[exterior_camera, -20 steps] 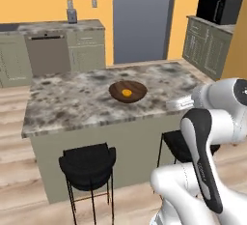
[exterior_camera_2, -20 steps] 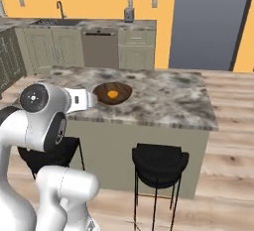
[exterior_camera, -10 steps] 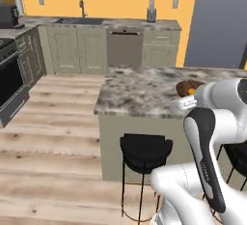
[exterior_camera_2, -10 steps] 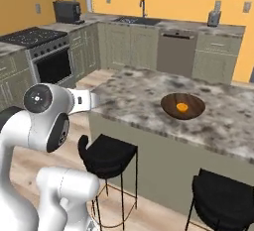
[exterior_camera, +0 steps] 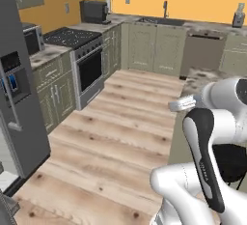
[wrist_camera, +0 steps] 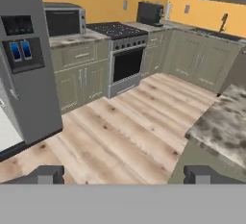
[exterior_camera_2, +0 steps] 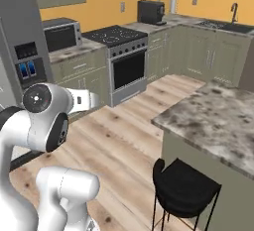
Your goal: Retrieve the orange and banana from the fridge and place them into the bowl on the dining table.
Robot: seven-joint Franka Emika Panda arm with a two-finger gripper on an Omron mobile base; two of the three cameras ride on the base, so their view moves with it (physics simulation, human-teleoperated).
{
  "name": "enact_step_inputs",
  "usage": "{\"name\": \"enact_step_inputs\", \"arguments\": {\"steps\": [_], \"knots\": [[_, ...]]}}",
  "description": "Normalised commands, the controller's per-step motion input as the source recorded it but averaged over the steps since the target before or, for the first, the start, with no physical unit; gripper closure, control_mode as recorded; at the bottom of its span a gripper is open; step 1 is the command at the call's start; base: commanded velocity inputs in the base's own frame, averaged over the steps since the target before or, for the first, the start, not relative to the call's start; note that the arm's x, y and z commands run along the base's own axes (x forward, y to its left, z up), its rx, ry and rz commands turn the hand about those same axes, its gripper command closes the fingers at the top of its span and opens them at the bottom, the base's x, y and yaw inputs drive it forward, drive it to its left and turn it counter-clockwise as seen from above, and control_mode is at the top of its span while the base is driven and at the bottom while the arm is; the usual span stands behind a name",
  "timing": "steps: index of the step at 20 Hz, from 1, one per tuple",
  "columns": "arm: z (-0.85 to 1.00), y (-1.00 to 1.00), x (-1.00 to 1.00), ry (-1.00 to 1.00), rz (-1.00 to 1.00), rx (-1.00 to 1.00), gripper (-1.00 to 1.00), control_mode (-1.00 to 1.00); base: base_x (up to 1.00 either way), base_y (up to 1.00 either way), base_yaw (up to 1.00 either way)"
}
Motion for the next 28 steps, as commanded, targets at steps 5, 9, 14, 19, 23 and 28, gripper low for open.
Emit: {"name": "enact_step_inputs", "arguments": {"steps": [5, 9, 14, 19, 23, 28], "knots": [[0.00, 0.00, 0.00, 0.00, 0.00, 0.00, -1.00, 1.00, 0.14, 0.70, 0.46], [0.00, 0.00, 0.00, 0.00, 0.00, 0.00, -1.00, 1.00, 0.40, 0.24, 0.37], [0.00, 0.00, 0.00, 0.00, 0.00, 0.00, -1.00, 1.00, 0.56, 0.24, 0.39], [0.00, 0.00, 0.00, 0.00, 0.00, 0.00, -1.00, 1.00, 0.41, -0.15, 0.29], [0.00, 0.00, 0.00, 0.00, 0.00, 0.00, -1.00, 1.00, 0.39, -0.53, 0.11], [0.00, 0.00, 0.00, 0.00, 0.00, 0.00, -1.00, 1.00, 0.54, -0.37, 0.11]]}}
